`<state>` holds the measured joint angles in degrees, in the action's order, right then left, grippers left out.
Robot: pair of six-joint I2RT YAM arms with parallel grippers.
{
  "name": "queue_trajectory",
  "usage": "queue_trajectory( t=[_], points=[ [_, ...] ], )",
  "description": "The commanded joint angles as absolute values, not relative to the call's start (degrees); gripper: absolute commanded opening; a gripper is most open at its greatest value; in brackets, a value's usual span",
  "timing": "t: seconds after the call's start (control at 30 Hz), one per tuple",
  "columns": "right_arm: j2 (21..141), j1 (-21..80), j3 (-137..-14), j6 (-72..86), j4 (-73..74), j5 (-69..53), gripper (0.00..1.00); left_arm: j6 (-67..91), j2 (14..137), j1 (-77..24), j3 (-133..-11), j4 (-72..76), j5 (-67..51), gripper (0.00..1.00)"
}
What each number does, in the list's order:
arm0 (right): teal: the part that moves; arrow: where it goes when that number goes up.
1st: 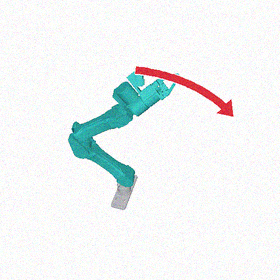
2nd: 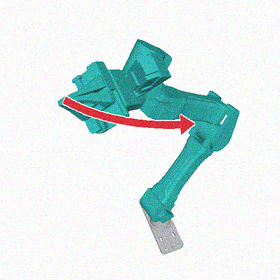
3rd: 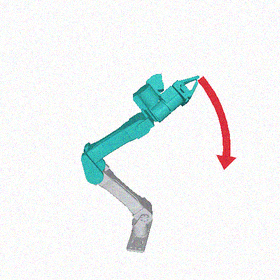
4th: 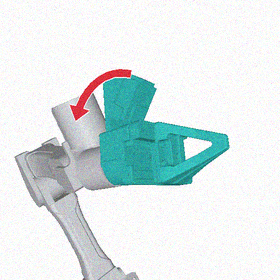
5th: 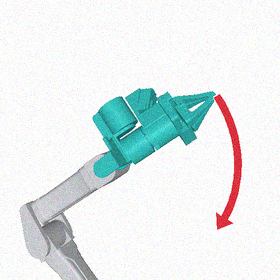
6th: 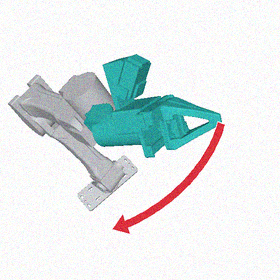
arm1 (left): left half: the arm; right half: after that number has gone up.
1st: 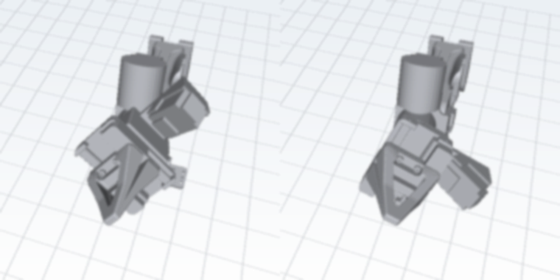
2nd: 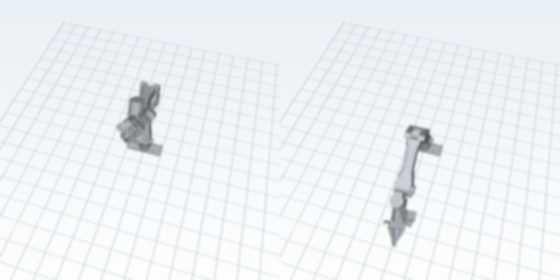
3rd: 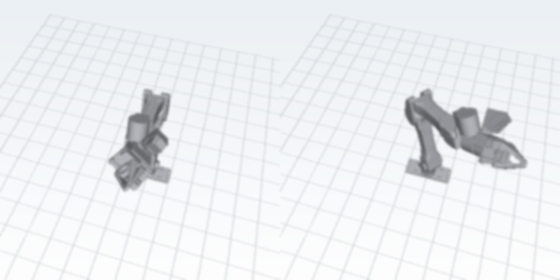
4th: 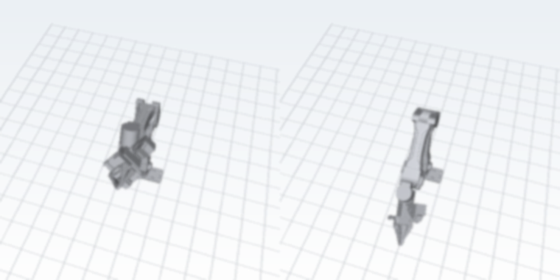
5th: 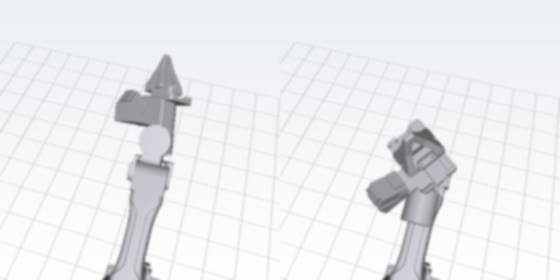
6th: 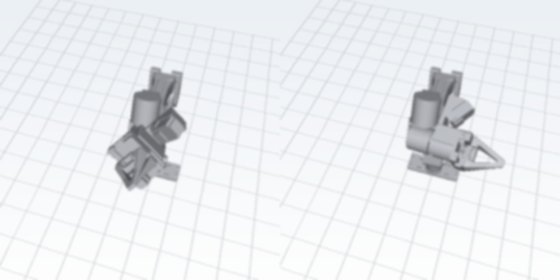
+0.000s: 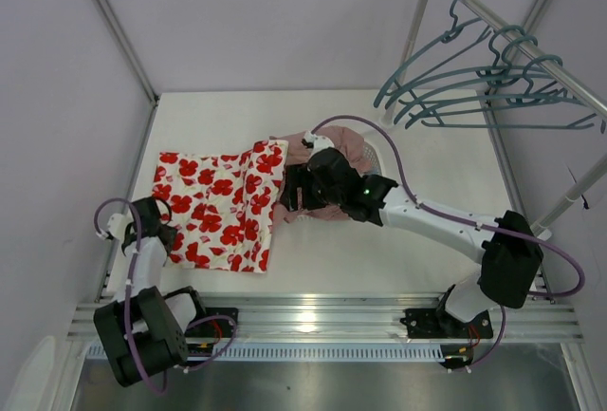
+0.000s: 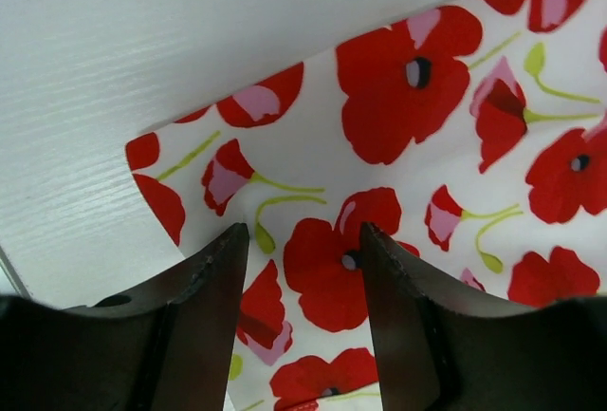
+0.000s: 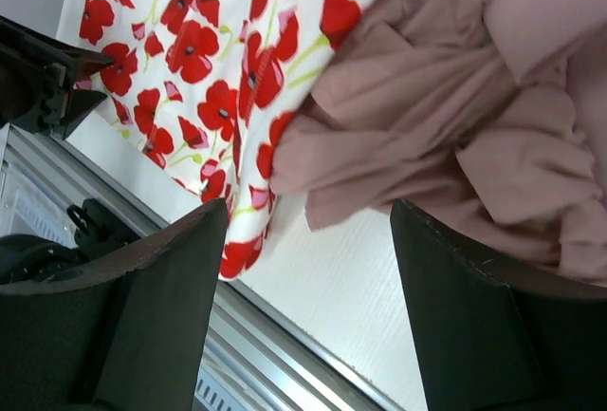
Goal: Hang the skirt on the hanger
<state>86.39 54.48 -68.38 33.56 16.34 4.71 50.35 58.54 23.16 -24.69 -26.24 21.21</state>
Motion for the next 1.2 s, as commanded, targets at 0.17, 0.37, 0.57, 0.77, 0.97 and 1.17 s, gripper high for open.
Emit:
queue_trajectory(
  t=[0.17, 0.37, 0.57, 0.77, 0.97, 1.17],
  points=[
    [96.5, 52.6, -86.8, 26.5, 16.8, 8.8, 0.77, 43.9, 46.7, 22.9, -35.0, -30.2, 10.4, 0.68],
    [106.9, 48.3, -98.0, 25.8, 17.8, 8.2, 0.77, 30.3, 40.4, 13.6, -41.7, -33.9, 7.2, 0.74],
    [114.3, 46.3, -105.9, 24.2, 21.2, 12.7, 0.76, 25.0, 39.7, -6.8, -44.7, -36.5, 4.0, 0.7],
    [116.1, 44.2, -107.0, 24.4, 19.8, 10.7, 0.74, 31.9, 38.1, -24.7, -41.6, -37.4, 7.0, 0.66],
    [119.7, 43.9, -109.7, 24.8, 20.3, 9.2, 0.73, 37.9, 39.7, -40.9, -39.5, -39.7, 17.0, 0.68],
    [121.9, 43.5, -110.7, 25.5, 20.2, 10.0, 0.7, 40.5, 43.4, -46.8, -35.3, -35.6, 18.7, 0.72]
  ],
)
